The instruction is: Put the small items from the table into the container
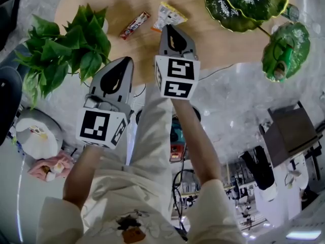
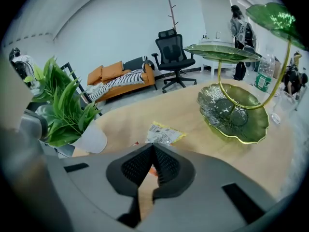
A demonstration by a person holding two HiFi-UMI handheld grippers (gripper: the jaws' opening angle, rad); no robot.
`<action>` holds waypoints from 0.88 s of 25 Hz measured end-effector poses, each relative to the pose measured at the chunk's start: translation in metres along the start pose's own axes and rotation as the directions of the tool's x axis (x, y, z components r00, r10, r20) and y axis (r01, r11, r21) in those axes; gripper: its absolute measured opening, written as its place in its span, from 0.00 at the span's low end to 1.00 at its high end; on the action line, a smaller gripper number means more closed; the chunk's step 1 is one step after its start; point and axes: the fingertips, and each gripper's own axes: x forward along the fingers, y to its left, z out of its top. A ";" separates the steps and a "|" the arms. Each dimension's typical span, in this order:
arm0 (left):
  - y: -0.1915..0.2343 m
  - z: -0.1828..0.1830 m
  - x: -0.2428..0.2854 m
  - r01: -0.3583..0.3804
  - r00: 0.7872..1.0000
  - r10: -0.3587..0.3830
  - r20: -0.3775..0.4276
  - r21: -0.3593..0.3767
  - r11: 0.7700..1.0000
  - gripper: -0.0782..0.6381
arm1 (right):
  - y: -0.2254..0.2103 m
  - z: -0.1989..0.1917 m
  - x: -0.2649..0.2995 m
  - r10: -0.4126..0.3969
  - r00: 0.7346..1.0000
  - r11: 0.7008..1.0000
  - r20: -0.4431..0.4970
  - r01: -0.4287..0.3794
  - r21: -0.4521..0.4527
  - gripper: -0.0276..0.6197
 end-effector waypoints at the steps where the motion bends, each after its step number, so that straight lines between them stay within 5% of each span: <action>1: -0.003 0.001 0.000 0.001 1.000 -0.001 0.000 0.004 1.000 0.12 | 0.000 0.001 -0.003 0.004 1.000 1.000 0.002 -0.004 0.004 0.05; 22: -0.045 0.017 0.004 0.014 1.000 -0.015 0.015 0.037 0.999 0.12 | -0.001 0.003 -0.061 0.089 0.995 0.994 0.051 -0.092 0.056 0.05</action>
